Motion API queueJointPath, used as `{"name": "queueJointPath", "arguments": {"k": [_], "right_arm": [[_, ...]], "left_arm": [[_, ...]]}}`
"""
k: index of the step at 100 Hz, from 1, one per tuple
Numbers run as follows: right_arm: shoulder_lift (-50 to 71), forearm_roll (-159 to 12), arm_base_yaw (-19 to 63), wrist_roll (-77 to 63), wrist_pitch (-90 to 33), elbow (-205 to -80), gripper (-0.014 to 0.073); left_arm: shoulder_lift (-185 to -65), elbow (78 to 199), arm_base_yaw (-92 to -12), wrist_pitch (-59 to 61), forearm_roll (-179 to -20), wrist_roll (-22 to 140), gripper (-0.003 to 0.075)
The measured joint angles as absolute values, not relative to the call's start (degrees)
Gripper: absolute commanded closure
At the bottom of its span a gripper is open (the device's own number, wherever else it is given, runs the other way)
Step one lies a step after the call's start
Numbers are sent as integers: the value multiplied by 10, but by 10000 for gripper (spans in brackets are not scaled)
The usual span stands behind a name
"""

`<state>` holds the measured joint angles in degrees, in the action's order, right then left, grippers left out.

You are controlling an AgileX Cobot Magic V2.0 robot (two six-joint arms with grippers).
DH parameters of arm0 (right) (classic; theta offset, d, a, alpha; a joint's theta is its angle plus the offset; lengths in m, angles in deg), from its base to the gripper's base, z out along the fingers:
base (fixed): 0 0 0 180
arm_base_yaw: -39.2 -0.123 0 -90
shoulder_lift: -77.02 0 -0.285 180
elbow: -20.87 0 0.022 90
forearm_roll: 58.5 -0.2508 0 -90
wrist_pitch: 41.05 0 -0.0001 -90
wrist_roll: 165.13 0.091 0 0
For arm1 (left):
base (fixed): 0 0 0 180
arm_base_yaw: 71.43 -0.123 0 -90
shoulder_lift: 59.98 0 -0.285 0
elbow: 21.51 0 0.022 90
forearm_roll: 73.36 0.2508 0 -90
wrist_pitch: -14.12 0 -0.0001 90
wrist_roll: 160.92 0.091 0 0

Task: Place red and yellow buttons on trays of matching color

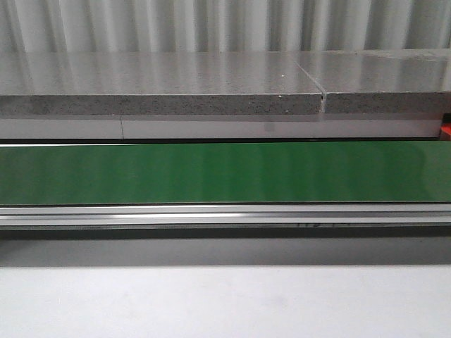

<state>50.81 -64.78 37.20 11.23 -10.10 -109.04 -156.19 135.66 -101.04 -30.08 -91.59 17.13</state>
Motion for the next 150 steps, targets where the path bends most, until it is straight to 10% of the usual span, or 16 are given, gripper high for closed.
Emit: {"name": "queueJointPath", "arguments": {"k": [47, 97, 150], "right_arm": [[508, -648, 372, 111, -101, -1090, 700], [508, -648, 372, 111, -101, -1090, 700], [508, -648, 372, 111, -101, -1090, 700]], "left_arm": [[-1650, 1395, -1010, -299, -919, 163, 232], [-1654, 1395, -1010, -299, -920, 163, 568], [-1488, 1395, -1010, -347, -920, 233, 587]]}}
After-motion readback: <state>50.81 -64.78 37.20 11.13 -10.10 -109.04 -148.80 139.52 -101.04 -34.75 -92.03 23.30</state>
